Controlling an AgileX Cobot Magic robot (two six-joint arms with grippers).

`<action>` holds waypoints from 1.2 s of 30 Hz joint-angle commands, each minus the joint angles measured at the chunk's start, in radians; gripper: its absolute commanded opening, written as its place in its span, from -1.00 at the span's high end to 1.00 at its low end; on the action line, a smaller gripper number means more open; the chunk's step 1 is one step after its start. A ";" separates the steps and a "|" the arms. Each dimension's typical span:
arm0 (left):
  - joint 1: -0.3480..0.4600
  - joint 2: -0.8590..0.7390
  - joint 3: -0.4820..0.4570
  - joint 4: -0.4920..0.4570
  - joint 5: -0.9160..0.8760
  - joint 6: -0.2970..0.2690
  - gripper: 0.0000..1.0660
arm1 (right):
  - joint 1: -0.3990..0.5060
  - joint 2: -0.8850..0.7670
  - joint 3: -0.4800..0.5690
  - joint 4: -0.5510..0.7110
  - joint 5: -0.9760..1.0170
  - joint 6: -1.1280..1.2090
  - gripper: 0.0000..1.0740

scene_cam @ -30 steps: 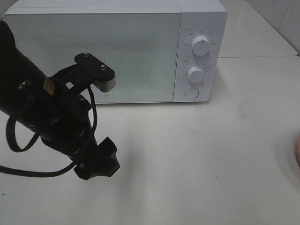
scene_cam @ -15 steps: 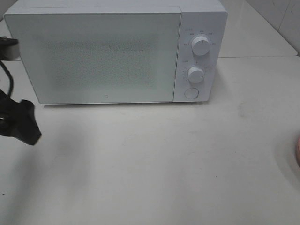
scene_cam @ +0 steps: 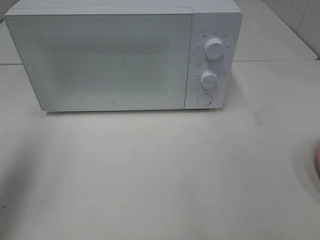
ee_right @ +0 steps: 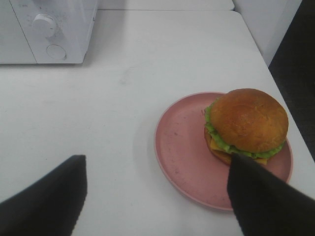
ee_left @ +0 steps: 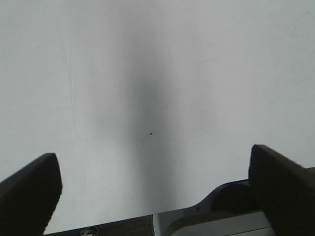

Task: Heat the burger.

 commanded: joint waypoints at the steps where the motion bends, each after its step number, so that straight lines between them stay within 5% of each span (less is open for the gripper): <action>1: 0.014 -0.096 0.052 -0.006 0.021 -0.009 -0.83 | -0.005 -0.026 0.005 0.003 -0.004 -0.001 -0.42; 14: 0.014 -0.541 0.366 0.007 0.044 -0.006 -0.83 | -0.005 -0.026 0.005 0.003 -0.004 -0.001 -0.42; 20: 0.014 -0.709 0.363 0.017 0.037 -0.035 -0.83 | -0.005 -0.026 0.005 0.003 -0.004 -0.001 -0.42; 26: 0.014 -0.886 0.398 0.094 -0.038 -0.133 -0.83 | -0.005 -0.026 0.005 0.003 -0.004 -0.001 -0.42; 36: 0.014 -0.902 0.398 0.099 -0.038 -0.131 -0.83 | -0.005 -0.026 0.005 0.003 -0.004 0.000 -0.42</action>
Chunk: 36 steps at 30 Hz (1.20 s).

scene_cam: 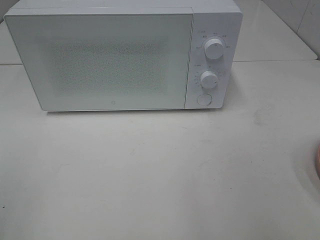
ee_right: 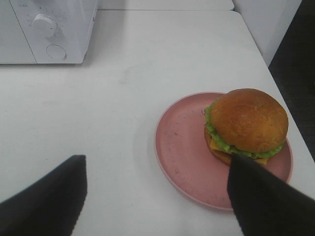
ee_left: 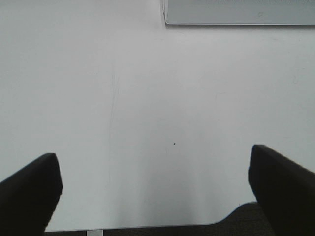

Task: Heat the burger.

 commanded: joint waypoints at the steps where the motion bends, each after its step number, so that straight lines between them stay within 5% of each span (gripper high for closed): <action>1: 0.000 -0.018 0.003 -0.001 -0.016 -0.011 -0.83 | -0.005 -0.026 0.005 0.003 -0.004 0.000 -0.42; 12: 0.101 -0.244 0.003 -0.001 -0.016 -0.011 -0.83 | -0.005 -0.026 0.005 0.003 -0.004 0.000 -0.42; 36: 0.090 -0.242 0.003 -0.002 -0.017 -0.011 -0.83 | -0.005 -0.021 0.005 0.003 -0.004 -0.002 -0.42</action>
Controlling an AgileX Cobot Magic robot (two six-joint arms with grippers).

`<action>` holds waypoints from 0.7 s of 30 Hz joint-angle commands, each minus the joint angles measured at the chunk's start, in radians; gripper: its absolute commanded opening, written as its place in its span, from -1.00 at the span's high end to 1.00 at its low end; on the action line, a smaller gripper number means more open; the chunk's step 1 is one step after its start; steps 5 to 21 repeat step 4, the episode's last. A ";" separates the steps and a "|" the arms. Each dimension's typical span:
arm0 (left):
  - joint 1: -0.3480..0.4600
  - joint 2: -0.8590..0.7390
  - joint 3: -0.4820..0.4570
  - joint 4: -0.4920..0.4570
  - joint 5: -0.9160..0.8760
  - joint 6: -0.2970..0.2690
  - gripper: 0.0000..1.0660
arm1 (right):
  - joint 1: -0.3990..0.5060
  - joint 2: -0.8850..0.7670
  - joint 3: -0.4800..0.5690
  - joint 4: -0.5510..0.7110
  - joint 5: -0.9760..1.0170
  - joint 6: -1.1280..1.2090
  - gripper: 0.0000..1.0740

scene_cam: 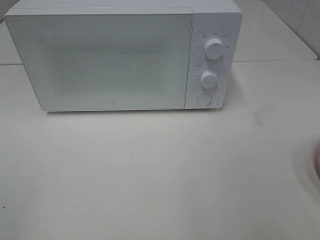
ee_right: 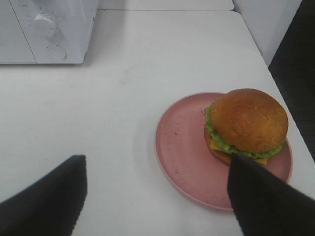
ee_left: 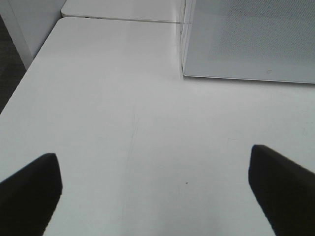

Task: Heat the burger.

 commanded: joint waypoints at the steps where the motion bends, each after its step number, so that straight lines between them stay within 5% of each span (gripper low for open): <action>1: -0.003 -0.031 0.003 -0.002 -0.008 -0.008 -0.83 | -0.005 -0.021 0.005 0.003 -0.004 -0.002 -0.42; 21: -0.003 -0.031 0.003 -0.002 -0.008 -0.008 -0.83 | -0.005 -0.021 0.005 0.003 -0.004 -0.002 -0.42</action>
